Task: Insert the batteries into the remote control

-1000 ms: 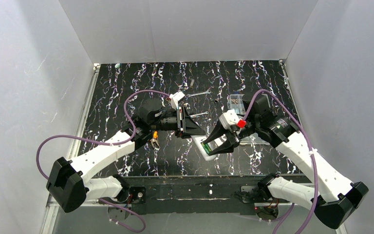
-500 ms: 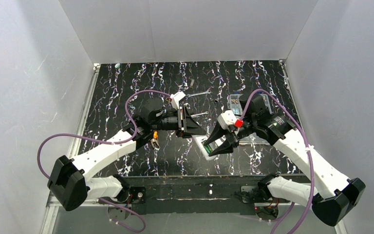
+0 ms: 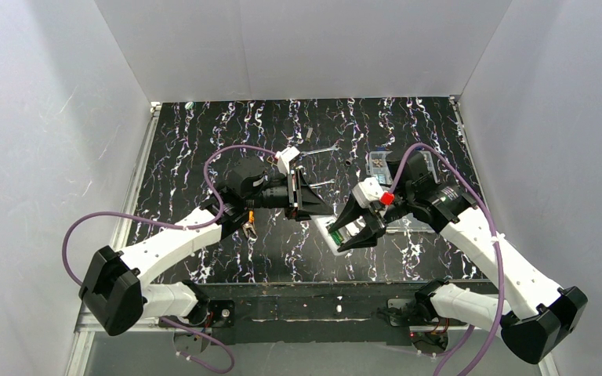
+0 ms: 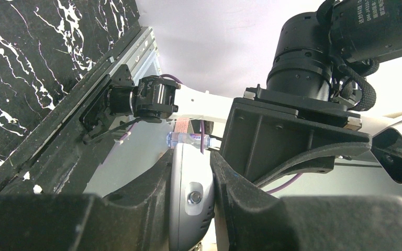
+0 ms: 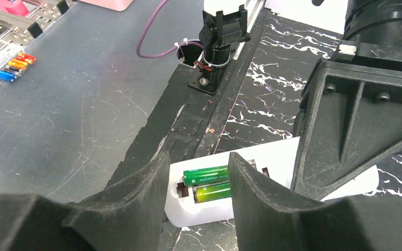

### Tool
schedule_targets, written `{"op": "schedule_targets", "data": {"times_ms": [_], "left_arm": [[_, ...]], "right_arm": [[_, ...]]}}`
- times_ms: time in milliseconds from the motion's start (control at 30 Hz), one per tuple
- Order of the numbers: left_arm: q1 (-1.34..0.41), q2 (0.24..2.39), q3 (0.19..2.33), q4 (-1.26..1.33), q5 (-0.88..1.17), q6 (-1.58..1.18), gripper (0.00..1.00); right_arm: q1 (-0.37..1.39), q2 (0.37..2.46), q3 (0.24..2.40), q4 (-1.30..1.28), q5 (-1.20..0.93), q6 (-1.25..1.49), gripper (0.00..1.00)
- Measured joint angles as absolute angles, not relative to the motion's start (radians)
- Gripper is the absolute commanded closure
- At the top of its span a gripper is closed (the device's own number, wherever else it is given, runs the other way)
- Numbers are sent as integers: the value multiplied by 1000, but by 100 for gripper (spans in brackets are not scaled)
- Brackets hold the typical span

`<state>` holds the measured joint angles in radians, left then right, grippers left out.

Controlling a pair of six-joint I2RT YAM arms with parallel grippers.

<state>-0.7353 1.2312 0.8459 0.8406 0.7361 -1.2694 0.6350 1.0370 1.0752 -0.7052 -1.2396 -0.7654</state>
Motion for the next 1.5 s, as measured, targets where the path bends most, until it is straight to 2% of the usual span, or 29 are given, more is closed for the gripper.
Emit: {"op": "schedule_targets", "data": {"times_ms": [767,1500], "left_arm": [[-735,1262,873,848,748,-1299,100],[-734,1272,899,878,746,-1343,100]], "right_arm": [[617,1060,1069,-699,-1294,-817,50],[594,1035,1002,-473,-1363,-715,59]]}}
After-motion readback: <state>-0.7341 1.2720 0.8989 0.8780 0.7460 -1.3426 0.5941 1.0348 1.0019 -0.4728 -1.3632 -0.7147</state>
